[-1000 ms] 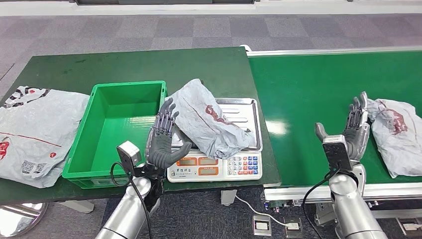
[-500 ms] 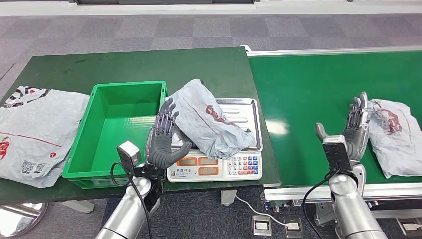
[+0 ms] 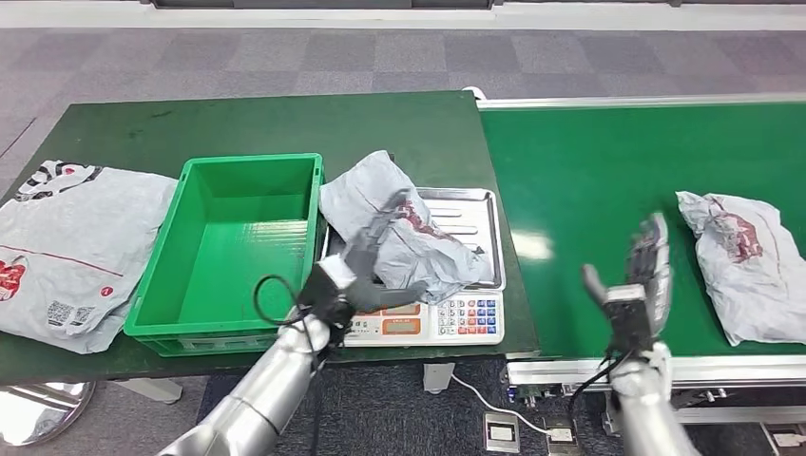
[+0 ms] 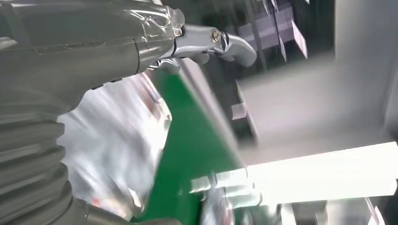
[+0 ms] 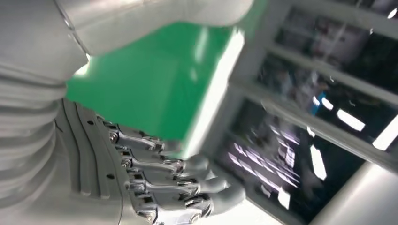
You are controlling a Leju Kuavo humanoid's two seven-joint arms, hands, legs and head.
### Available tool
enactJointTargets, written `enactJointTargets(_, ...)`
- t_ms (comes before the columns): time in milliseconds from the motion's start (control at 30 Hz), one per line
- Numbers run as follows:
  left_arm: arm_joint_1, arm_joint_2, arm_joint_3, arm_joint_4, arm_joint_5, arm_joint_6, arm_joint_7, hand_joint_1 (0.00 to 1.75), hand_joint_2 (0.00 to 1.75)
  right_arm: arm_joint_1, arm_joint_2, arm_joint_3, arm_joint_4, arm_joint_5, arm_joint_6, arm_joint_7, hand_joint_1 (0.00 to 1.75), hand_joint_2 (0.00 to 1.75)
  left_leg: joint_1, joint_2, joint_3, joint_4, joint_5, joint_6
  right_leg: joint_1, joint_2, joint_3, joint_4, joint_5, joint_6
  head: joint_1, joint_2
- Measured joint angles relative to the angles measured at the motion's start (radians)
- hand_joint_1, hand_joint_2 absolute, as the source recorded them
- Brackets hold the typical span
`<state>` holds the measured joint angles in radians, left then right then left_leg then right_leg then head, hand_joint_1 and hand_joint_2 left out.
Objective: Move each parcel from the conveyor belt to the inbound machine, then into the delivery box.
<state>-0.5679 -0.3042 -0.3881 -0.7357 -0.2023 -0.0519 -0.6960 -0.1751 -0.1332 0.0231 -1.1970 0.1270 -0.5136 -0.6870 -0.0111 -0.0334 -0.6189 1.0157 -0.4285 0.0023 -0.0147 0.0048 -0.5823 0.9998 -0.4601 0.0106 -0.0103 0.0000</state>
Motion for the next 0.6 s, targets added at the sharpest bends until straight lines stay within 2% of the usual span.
enactJointTargets(67, -0.046, -0.023, -0.033, 0.065, 0.002, 0.001, -0.004, 0.0, 1.75, 0.032, 0.036, 0.001, 0.011, -0.025, -0.007, -0.01, 0.0, 1.75, -0.002, 0.003, 0.0, 0.0, 0.0, 0.0, -0.002, 0.002, -0.002, 0.001, 0.0, 0.0, 0.0, 0.0)
enactJointTargets(200, -0.09, -0.041, -0.059, 0.143, 0.008, 0.0, -0.007, 0.0, 1.75, 0.051, 0.054, 0.001, 0.03, -0.053, -0.012, -0.013, 0.0, 1.75, -0.002, 0.009, 0.001, 0.0, -0.001, -0.001, -0.002, 0.008, -0.003, 0.001, 0.0, 0.0, 0.0, 0.0)
enactJointTargets(600, -0.121, -0.053, -0.07, 0.221, 0.009, 0.0, -0.007, 0.0, 1.75, 0.061, 0.075, 0.001, 0.059, -0.058, -0.012, -0.013, 0.0, 1.75, -0.002, 0.009, 0.0, 0.0, -0.001, -0.001, -0.002, 0.009, -0.003, 0.001, 0.0, 0.0, 0.0, 0.0)
